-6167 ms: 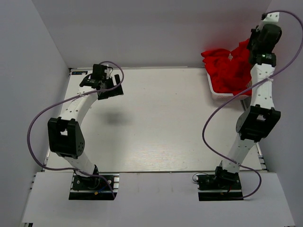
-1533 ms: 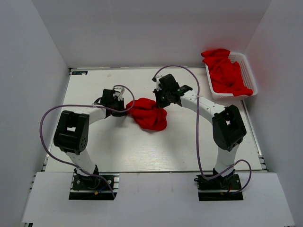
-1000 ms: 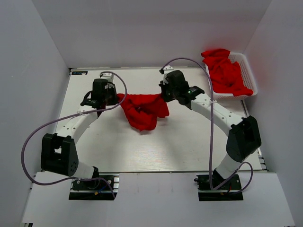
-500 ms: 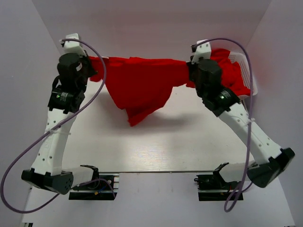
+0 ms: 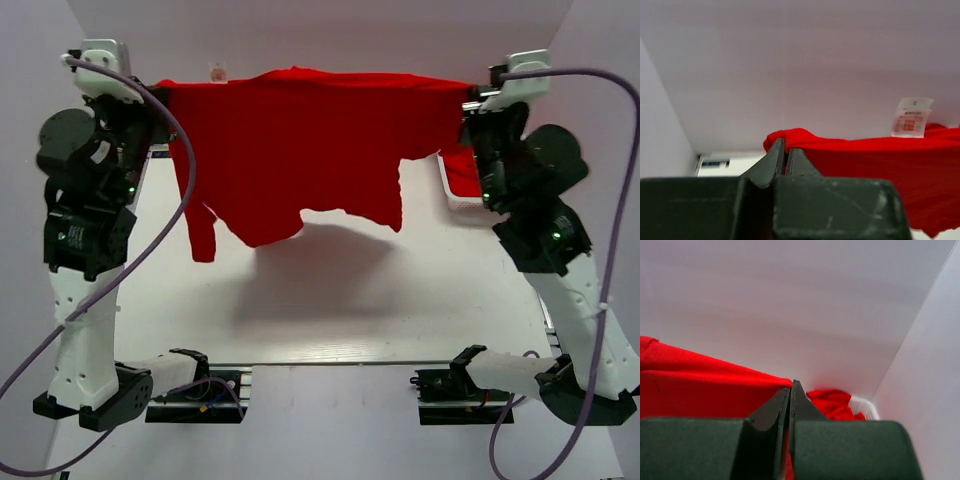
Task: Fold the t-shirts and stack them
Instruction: Flatten out the tshirt
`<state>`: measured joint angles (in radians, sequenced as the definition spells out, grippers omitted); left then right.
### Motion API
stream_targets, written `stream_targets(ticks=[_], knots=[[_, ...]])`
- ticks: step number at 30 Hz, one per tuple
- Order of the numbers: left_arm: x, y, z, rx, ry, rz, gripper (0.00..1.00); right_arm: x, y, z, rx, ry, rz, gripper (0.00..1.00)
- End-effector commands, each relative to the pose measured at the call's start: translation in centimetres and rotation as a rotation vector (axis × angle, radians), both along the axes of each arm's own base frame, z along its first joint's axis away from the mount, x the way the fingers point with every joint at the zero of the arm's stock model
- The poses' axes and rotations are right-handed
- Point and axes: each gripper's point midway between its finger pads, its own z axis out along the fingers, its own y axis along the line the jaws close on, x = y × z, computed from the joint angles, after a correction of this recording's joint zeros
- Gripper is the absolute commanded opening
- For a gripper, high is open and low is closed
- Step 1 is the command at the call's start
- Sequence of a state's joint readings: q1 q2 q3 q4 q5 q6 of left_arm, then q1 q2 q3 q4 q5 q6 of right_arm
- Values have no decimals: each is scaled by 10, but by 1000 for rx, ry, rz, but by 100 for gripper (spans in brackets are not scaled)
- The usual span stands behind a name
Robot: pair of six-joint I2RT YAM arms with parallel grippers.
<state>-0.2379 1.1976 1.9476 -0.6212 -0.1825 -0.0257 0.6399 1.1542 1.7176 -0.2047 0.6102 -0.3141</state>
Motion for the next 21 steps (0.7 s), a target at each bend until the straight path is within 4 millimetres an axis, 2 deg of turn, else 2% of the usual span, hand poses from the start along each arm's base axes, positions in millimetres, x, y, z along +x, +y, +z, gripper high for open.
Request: stream_targets(ticks=[1,3,4,5,6,8,9,12,13,15,17,18,19,20,21], knots=[[-54,8,65,31,-204,-32,0,-51,-50,58,55,-131,-57,0],[-75,9,86,38,-271,-52,0,-64,-49,69,53,-162,-6,0],[-81,8,92,53,-292,-63,0,-77,-55,84,71,-201,13,0],[-100,6,105,54,-340,-88,0,-88,-53,91,62,-227,59,0],[-105,5,110,65,-358,-100,0,-101,-57,102,77,-262,83,0],[-138,2,128,82,-442,-144,0,-121,-62,117,93,-316,125,0],[-148,2,134,85,-471,-157,0,-131,-67,124,104,-341,136,0],[-175,2,148,102,-553,-174,0,-160,-79,138,132,-409,171,0],[-189,2,154,107,-584,-188,0,-159,-78,137,131,-409,175,0],[-194,0,156,96,-594,-204,0,-173,-90,143,168,-455,165,0],[-199,-5,157,100,-608,-236,0,-170,-91,138,176,-461,149,0],[-195,-6,156,84,-600,-245,0,-166,-89,135,174,-452,142,0],[-190,-5,153,67,-584,-233,0,-158,-85,129,163,-435,135,0],[-169,-9,147,70,-546,-236,0,-143,-76,119,141,-399,127,0],[-156,-9,142,46,-510,-229,0,-137,-75,118,147,-398,118,0]])
